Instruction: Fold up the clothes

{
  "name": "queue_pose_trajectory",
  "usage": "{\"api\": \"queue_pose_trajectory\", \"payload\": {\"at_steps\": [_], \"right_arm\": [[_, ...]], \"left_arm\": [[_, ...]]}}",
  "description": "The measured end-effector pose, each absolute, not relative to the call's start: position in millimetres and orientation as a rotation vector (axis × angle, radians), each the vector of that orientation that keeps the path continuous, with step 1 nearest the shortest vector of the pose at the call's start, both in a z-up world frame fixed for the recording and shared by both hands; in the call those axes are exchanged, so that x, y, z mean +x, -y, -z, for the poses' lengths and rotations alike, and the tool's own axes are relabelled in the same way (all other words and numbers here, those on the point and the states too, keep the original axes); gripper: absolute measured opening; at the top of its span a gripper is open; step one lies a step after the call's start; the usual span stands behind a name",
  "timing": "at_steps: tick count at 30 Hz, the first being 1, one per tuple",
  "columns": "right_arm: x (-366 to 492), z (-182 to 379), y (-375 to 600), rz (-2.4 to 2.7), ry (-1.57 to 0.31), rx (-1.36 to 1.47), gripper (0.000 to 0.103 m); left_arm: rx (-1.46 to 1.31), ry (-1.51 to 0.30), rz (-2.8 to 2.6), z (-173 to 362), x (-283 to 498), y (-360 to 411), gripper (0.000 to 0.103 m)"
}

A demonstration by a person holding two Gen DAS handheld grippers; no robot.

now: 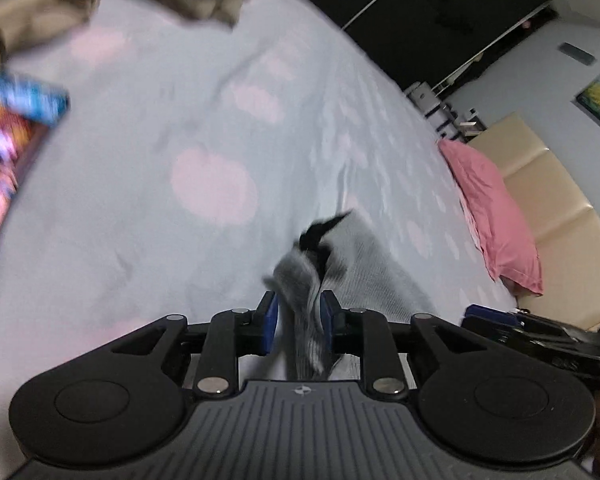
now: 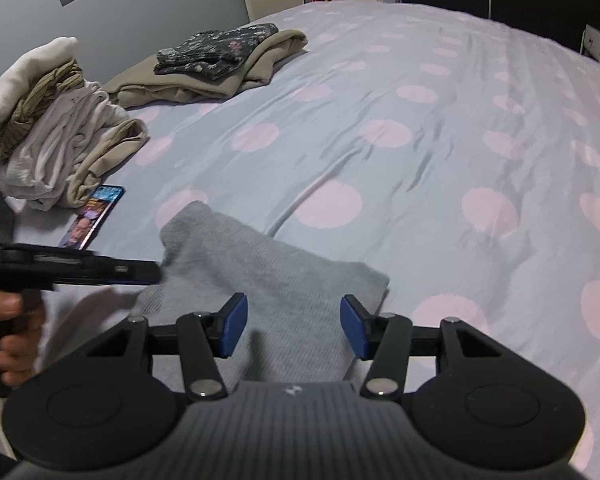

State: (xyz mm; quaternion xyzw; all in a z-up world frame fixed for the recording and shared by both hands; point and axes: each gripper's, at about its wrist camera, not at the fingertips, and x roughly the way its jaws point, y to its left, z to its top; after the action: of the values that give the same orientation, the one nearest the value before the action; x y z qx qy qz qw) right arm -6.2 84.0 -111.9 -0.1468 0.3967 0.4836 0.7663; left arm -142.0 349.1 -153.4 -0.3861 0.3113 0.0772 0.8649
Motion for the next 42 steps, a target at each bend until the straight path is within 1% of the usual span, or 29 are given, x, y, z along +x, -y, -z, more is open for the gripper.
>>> {"api": "queue_pose_trajectory", "payload": {"at_steps": [5, 10, 12, 17, 18, 19, 20, 22, 25, 26, 28, 30, 31, 34, 37, 40, 42], "right_arm": [[-10, 115, -93, -1.067, -0.848, -0.341, 0.055], [-13, 114, -94, -1.093, -0.847, -0.344, 0.055], [-14, 114, -93, -1.094, -0.849, -0.343, 0.055], [-12, 117, -90, -1.085, -0.862, -0.339, 0.055], [-12, 118, -90, -1.084, -0.864, -0.339, 0.055], [-12, 119, -90, -1.084, -0.866, -0.338, 0.055], [-12, 119, -90, -1.086, -0.868, -0.336, 0.055], [-12, 119, -90, -1.088, -0.87, -0.335, 0.055], [-13, 119, -90, -1.091, -0.874, -0.33, 0.055], [-13, 118, -90, -1.091, -0.876, -0.329, 0.055], [-12, 118, -90, -1.089, -0.875, -0.333, 0.055], [-12, 119, -90, -1.084, -0.873, -0.334, 0.055], [-11, 119, -90, -1.084, -0.874, -0.332, 0.055], [-10, 121, -91, -1.08, -0.877, -0.332, 0.055], [-9, 121, -91, -1.08, -0.875, -0.332, 0.055], [-8, 118, -89, -1.076, -0.839, -0.342, 0.055], [-6, 116, -87, -1.061, -0.811, -0.35, 0.055]], "left_arm": [[-0.673, -0.641, -0.143, 135, -132, -340, 0.02], [-0.619, -0.737, -0.135, 149, -107, -329, 0.02], [-0.619, -0.749, -0.124, 155, -102, -326, 0.021], [-0.564, -0.699, -0.107, 153, -102, -316, 0.021], [-0.55, -0.685, -0.099, 152, -103, -315, 0.018], [-0.54, -0.682, -0.09, 150, -102, -314, 0.008], [-0.553, -0.679, -0.071, 150, -102, -315, 0.008], [-0.698, -0.644, 0.005, 154, -102, -324, 0.008], [-1.169, -0.525, 0.142, 185, -108, -359, 0.006], [-1.221, -0.505, 0.128, 193, -110, -365, 0.006], [-1.188, -0.563, 0.045, 201, -111, -370, 0.006], [-1.133, -0.658, -0.062, 207, -113, -370, 0.008], [-1.14, -0.663, -0.064, 209, -115, -371, 0.011], [-1.143, -0.68, -0.068, 212, -120, -370, 0.013], [-1.109, -0.699, -0.089, 201, -123, -368, 0.023], [-0.989, -0.686, -0.132, 178, -136, -361, 0.023], [-0.83, -0.671, -0.158, 157, -141, -352, 0.023]]}}
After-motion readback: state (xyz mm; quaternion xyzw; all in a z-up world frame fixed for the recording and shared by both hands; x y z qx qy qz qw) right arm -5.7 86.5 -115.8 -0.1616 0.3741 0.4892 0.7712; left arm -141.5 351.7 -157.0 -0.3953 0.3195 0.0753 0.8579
